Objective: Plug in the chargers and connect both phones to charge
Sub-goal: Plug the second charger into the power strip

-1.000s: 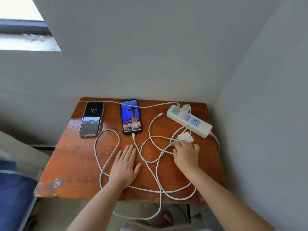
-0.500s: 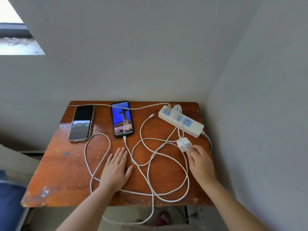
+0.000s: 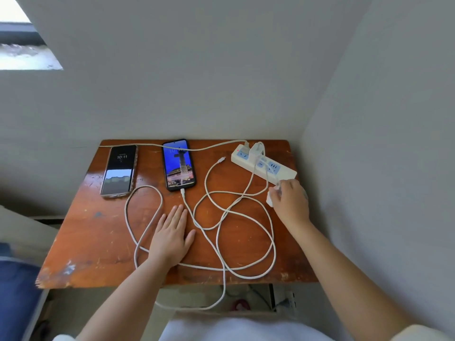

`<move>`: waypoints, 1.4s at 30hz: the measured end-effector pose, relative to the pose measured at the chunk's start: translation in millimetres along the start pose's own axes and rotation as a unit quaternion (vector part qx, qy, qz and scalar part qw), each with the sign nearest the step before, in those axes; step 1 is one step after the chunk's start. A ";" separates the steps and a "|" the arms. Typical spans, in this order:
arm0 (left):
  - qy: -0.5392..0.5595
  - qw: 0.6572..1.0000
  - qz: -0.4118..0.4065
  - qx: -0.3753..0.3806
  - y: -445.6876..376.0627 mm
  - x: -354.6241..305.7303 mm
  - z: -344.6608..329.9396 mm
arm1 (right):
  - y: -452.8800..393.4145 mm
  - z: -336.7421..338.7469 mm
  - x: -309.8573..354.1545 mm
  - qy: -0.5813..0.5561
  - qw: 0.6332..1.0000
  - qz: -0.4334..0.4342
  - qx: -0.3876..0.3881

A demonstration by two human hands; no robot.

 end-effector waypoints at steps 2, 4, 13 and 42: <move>0.003 1.000 0.002 -0.002 -0.2 1.3 0.0 | -6.1 -5.6 4.7 0.038 0.999 -0.002 0.026; 0.005 1.000 0.001 0.000 -0.5 2.2 -0.7 | -9.8 -7.0 4.4 0.057 0.997 -0.020 0.040; -0.001 1.000 0.003 0.004 -1.6 1.5 0.0 | -20.8 4.5 -13.5 0.009 0.995 -0.062 0.078; 0.059 0.992 0.097 -0.059 -4.9 -18.5 12.8 | 11.3 -1.6 0.1 0.064 0.983 0.145 0.089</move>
Point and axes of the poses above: each hand's wrist, its own y-axis away from the middle knuckle, its own z-axis out of the back of the hand, x = y × z, the point moved 8 cm from there along -y, towards the middle knuckle, and after that the axes turned 8 degrees about -x, right-handed, at the moved point
